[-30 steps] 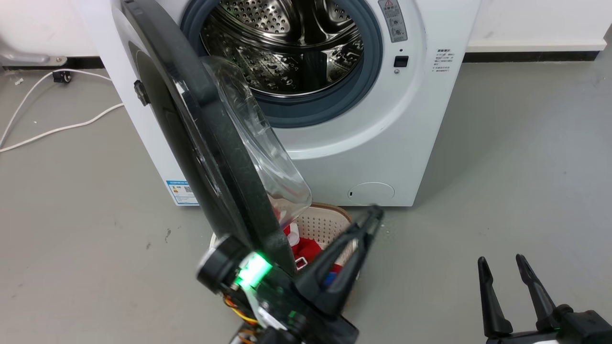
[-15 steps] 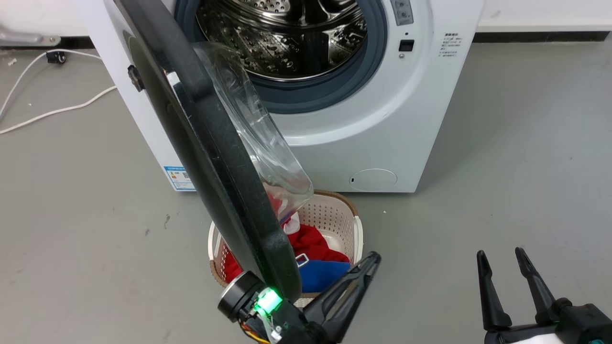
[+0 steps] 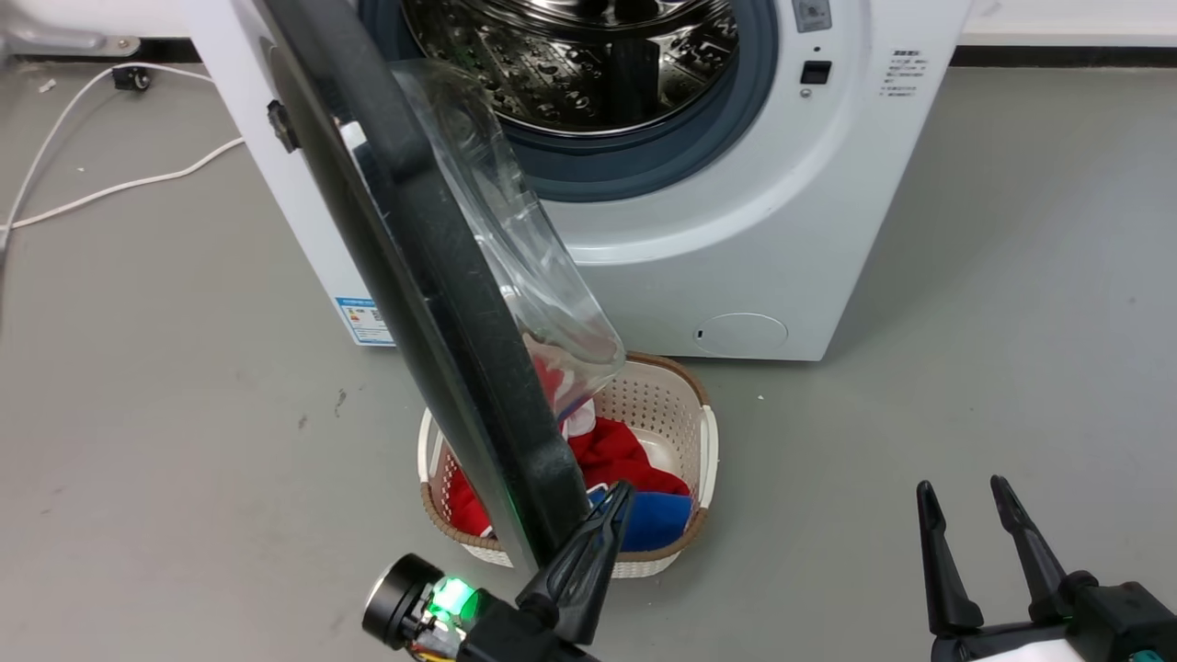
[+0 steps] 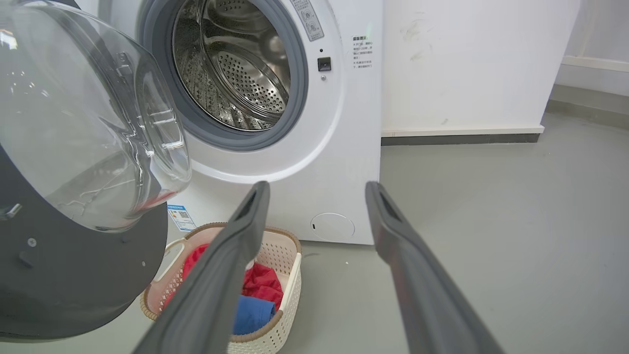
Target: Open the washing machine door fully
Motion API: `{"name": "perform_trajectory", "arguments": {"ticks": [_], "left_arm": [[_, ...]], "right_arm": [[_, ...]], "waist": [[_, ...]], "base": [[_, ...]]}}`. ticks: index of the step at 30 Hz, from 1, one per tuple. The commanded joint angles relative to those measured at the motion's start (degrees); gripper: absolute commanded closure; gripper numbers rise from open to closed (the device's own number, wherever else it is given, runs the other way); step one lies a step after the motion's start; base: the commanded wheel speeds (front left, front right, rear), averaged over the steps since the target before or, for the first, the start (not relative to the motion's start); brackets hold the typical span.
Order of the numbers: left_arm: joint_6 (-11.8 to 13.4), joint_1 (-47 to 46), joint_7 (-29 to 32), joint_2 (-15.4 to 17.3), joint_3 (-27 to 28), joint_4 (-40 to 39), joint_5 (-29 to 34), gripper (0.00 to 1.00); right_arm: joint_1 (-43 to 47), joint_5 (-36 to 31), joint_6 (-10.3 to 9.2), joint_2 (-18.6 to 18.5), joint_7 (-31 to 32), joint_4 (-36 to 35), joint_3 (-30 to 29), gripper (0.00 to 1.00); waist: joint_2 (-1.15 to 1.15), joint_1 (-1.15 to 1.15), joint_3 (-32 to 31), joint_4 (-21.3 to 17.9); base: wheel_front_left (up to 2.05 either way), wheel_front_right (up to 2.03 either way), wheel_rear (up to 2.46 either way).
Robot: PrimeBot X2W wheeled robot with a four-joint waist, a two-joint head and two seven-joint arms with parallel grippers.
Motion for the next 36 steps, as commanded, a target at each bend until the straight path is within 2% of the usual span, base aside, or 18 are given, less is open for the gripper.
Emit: {"name": "perform_trajectory", "arguments": {"ticks": [1,25,36], "left_arm": [[0.41,0.86,-0.07,0.01,0.60,0.06,-0.39,1.00],[4.57,8.85,0.03,2.70,14.92,-1.74,-1.37,1.00],[5.59,9.47,0.03,3.26,24.22,-0.76,-3.36,1.00]], "right_arm": [[0.05,-0.13,-0.01,0.14,-0.11,0.15,0.09,0.00],[1.76,0.41,-0.01,0.13,-0.12,0.55,0.01,0.00],[1.31,-0.39,-0.01,0.13,-0.11,0.26,-0.03,0.00]], "waist": [[0.00,0.00,-0.05,0.53],[0.00,0.00,-1.15,8.76],[0.00,0.00,-0.11,10.94]], "base": [[0.00,0.00,0.00],[0.00,0.00,0.00],[0.00,0.00,0.00]]}}
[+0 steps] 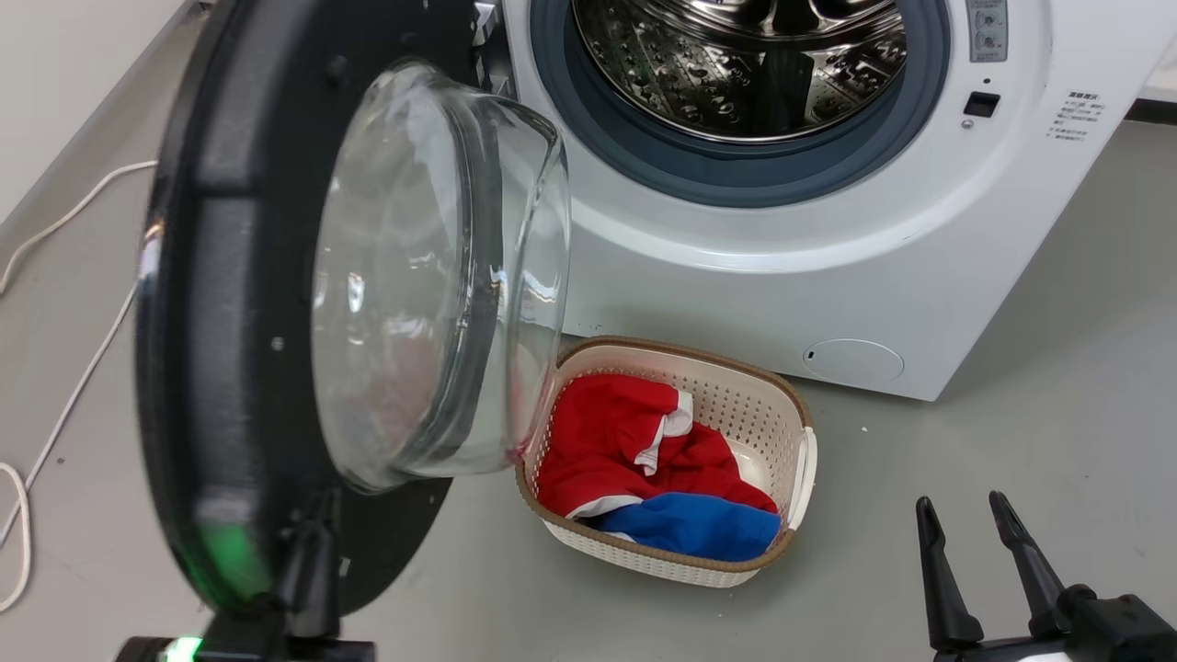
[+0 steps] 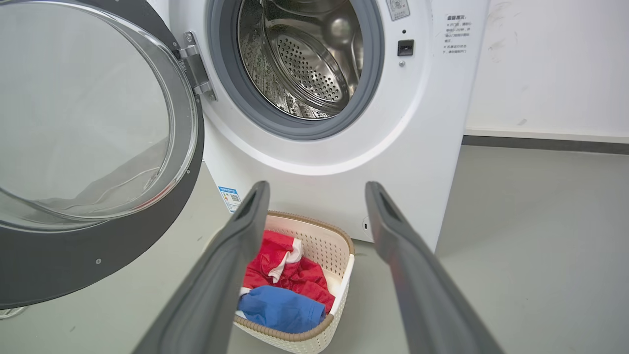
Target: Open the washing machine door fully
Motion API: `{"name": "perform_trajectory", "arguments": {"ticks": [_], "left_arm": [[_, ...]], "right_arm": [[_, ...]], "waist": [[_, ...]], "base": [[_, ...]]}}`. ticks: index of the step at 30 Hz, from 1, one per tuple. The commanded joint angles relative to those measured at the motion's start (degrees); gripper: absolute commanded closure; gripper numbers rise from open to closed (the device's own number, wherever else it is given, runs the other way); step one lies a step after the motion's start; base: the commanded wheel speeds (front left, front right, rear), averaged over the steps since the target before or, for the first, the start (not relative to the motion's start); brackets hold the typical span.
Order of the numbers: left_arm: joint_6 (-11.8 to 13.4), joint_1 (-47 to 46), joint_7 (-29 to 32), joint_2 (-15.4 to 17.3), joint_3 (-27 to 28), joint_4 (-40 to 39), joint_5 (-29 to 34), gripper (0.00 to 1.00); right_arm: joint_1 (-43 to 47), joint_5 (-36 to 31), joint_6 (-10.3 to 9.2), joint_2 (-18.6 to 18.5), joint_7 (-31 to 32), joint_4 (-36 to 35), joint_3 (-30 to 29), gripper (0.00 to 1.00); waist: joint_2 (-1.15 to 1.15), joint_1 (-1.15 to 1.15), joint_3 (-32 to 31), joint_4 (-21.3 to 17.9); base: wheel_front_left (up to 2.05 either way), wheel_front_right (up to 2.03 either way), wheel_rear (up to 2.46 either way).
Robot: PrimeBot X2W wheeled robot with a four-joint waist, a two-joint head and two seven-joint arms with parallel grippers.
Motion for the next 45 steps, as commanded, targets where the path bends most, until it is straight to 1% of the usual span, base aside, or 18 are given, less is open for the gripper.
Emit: {"name": "perform_trajectory", "arguments": {"ticks": [1,12,19,26,29,33,45], "left_arm": [[0.51,-0.03,0.17,0.60,2.10,0.46,-0.44,1.00],[-0.66,-2.28,0.17,1.04,12.94,4.92,-3.24,1.00],[-0.71,-5.11,0.16,0.85,18.67,7.36,-3.65,1.00],[-0.52,-8.36,0.16,1.57,24.26,9.71,-3.87,1.00],[-1.08,-10.03,0.16,2.53,26.51,11.55,-4.24,1.00],[-1.36,-11.71,0.16,3.22,28.01,13.30,-4.18,1.00],[-3.95,-21.40,0.16,8.38,32.99,22.76,-5.43,1.00]], "right_arm": [[-0.25,-0.48,-0.01,0.09,-0.11,-0.16,0.04,0.00],[-1.81,-1.30,-0.01,0.09,-0.10,-0.48,-0.29,0.00],[-2.68,-1.87,-0.01,0.09,-0.11,-0.88,-0.64,0.00],[-3.47,-2.63,-0.01,0.09,-0.10,-1.34,-1.17,0.00],[-3.75,-2.89,-0.01,0.09,-0.10,-1.55,-1.36,0.00],[-4.06,-3.10,-0.01,0.09,-0.11,-1.67,-1.45,0.00],[-6.11,-4.74,-0.01,0.09,-0.10,-2.79,-2.19,0.00]], "waist": [[0.00,0.00,0.18,0.10],[0.00,0.00,2.32,-1.10],[0.00,0.00,4.20,-1.86],[0.00,0.00,5.88,-2.27],[0.00,0.00,6.48,-2.40],[0.00,0.00,7.08,-2.56],[0.00,0.00,10.96,-3.18]], "base": [[0.00,0.00,0.00],[0.00,0.00,0.00],[0.00,0.00,0.00],[0.00,0.00,0.00],[0.00,0.00,0.00],[0.00,0.00,0.00],[0.00,0.00,0.00]]}}
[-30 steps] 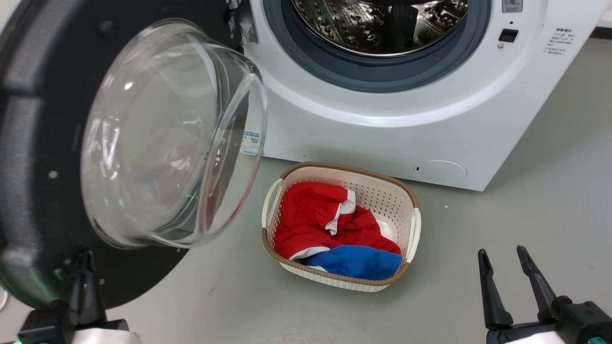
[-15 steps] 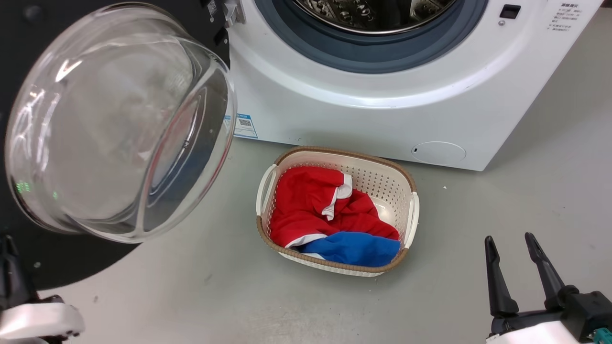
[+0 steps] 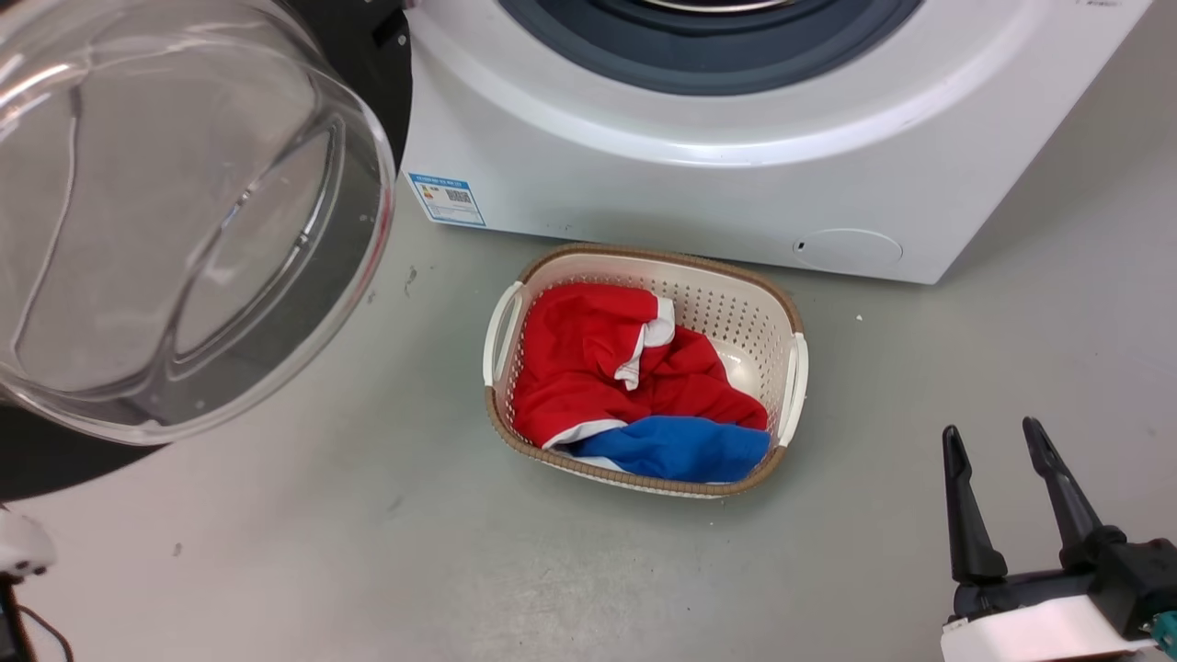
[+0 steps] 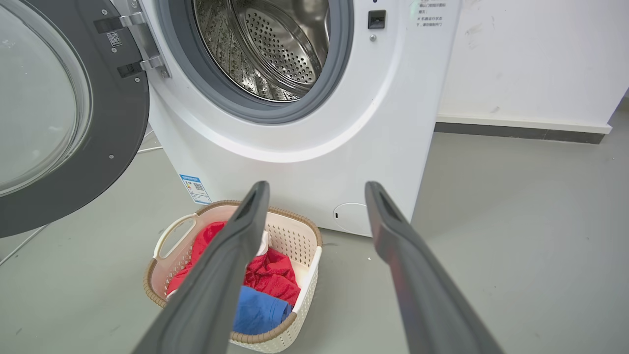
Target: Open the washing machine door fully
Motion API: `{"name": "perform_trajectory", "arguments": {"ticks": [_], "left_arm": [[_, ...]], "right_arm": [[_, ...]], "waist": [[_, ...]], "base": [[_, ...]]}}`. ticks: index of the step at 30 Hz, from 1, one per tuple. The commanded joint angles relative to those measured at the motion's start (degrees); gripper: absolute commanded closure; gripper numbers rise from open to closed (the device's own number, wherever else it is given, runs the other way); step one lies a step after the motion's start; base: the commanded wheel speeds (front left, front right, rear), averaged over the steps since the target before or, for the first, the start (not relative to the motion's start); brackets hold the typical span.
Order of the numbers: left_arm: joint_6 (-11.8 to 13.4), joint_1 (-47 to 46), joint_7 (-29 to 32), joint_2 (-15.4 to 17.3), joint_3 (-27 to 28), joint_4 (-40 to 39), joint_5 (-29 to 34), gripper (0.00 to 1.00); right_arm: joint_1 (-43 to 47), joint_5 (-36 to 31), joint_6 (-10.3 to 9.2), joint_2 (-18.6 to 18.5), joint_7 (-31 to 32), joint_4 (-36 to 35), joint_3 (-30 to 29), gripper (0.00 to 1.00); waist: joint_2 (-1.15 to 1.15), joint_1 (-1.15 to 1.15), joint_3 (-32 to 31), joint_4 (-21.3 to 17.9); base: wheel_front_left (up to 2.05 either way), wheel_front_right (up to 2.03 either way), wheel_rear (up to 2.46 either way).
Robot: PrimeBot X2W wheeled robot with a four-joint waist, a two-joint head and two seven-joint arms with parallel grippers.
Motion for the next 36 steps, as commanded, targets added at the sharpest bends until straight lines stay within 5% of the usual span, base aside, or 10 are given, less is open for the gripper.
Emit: {"name": "perform_trajectory", "arguments": {"ticks": [1,12,22,36], "left_arm": [[-0.14,-1.60,0.15,0.90,0.49,0.95,-0.20,1.00],[-2.99,-10.31,0.15,6.35,4.42,13.34,-0.79,1.00],[-5.10,-14.01,0.15,7.63,6.27,18.56,1.28,1.00],[-7.57,-7.79,0.15,6.22,7.60,12.07,4.84,1.00]], "right_arm": [[-1.12,-0.39,-0.01,0.09,-0.12,-0.32,-0.12,0.00],[-2.42,-1.27,-0.01,0.09,-0.11,-0.92,-0.78,0.00],[-3.28,-0.98,-0.01,0.10,-0.11,-0.53,-0.81,0.00],[-1.00,1.55,-0.01,0.10,-0.11,1.27,0.10,0.00]], "waist": [[0.00,-0.01,0.62,-0.19],[0.00,-0.01,3.75,-1.24],[0.00,-0.01,3.89,-1.59],[0.00,-0.01,-4.02,-2.92]], "base": [[0.00,0.00,0.00],[0.00,0.00,0.00],[0.00,0.00,0.00],[0.00,0.00,0.00]]}}
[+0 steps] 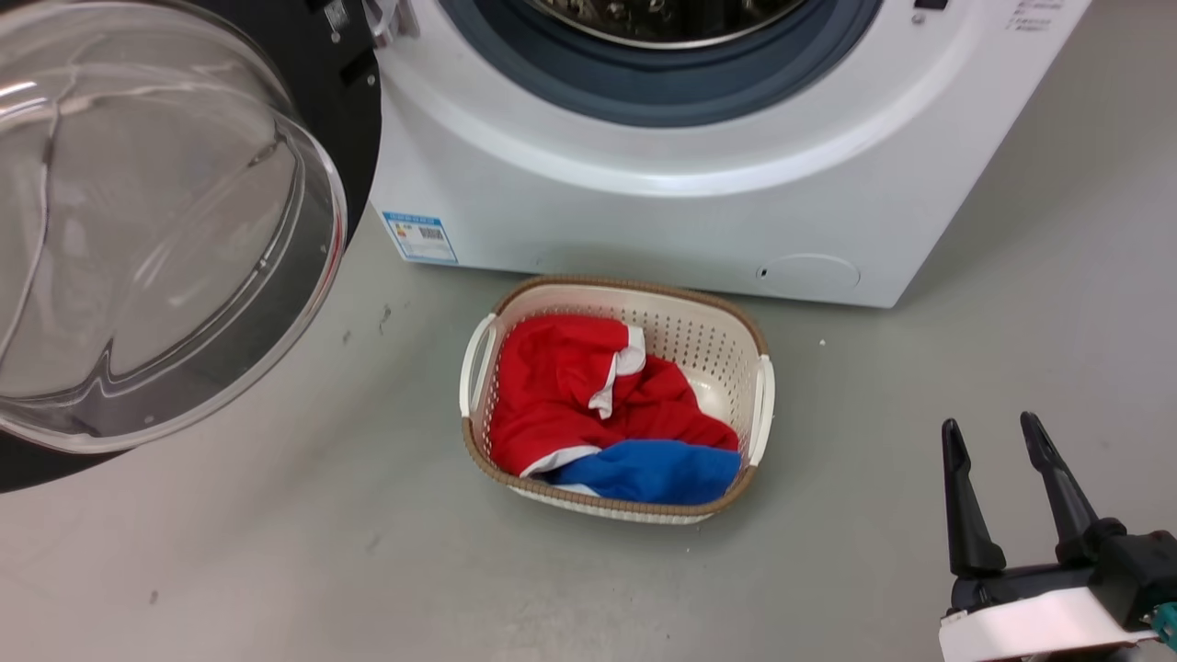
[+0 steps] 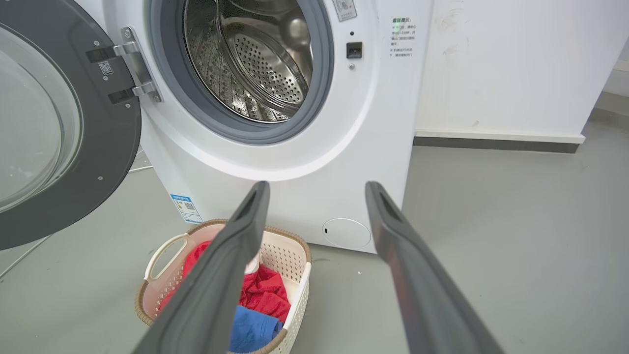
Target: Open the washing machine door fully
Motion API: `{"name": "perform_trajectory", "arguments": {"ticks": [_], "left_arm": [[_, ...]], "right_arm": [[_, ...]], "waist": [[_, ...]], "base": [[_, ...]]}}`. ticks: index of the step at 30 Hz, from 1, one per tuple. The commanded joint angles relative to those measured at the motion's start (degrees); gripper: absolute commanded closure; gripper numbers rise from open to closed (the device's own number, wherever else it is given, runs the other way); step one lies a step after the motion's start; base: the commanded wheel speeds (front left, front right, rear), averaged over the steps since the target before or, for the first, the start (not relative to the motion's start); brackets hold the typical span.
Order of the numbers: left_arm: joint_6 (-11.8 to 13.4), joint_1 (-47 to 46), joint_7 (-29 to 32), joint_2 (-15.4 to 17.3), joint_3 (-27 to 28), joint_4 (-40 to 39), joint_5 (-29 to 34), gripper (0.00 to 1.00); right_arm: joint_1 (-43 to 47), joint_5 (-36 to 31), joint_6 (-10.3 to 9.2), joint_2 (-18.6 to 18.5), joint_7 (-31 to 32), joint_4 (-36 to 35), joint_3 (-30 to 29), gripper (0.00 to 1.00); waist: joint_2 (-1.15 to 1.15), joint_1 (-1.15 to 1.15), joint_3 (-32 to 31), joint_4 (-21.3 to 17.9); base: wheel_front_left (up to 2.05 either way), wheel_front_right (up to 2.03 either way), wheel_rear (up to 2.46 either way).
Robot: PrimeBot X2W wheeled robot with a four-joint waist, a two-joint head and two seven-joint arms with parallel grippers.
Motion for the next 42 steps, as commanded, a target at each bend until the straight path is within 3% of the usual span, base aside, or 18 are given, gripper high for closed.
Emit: {"name": "perform_trajectory", "arguments": {"ticks": [1,13,21,23,24,34,42], "left_arm": [[-0.18,1.55,0.15,-0.57,-0.34,-1.75,0.54,1.00],[-0.84,6.78,0.15,-4.58,-7.32,-21.34,2.66,1.00],[-0.88,7.35,0.15,-7.22,-15.38,-28.12,2.43,1.00],[-0.85,8.42,0.15,-8.42,-17.80,-29.04,2.03,0.41],[-0.84,9.02,0.15,-9.21,-18.84,-29.79,2.20,0.00],[-0.21,15.11,0.23,-15.74,-26.33,-31.96,3.38,0.00],[1.09,18.46,0.19,-18.33,-27.75,-29.37,2.33,0.00]], "right_arm": [[0.74,0.27,-0.01,0.10,-0.11,0.11,0.02,0.00],[3.46,1.37,-0.01,0.10,-0.11,-0.87,-0.79,0.00],[3.88,1.20,-0.01,0.08,-0.10,-1.37,-0.29,0.00],[4.08,1.36,-0.01,0.09,-0.10,-1.46,-0.32,0.00],[4.21,1.43,-0.01,0.09,-0.10,-1.48,-0.34,0.00],[5.08,1.87,-0.01,0.09,-0.11,-2.16,-0.02,0.00],[5.38,1.50,-0.01,0.10,-0.10,-3.60,0.24,0.00]], "waist": [[0.00,0.00,-1.86,-0.49],[0.00,0.00,-7.86,-1.20],[0.00,0.00,-9.67,-2.86],[0.00,0.00,-10.14,-3.53],[0.00,0.00,-10.35,-3.86],[0.00,0.00,-11.98,-6.71],[0.00,0.00,-12.13,-9.04]], "base": [[0.00,0.00,0.00],[0.00,0.00,0.00],[0.00,0.00,0.00],[0.00,0.00,0.00],[0.00,0.00,0.00],[0.00,0.00,0.00],[0.00,0.00,0.00]]}}
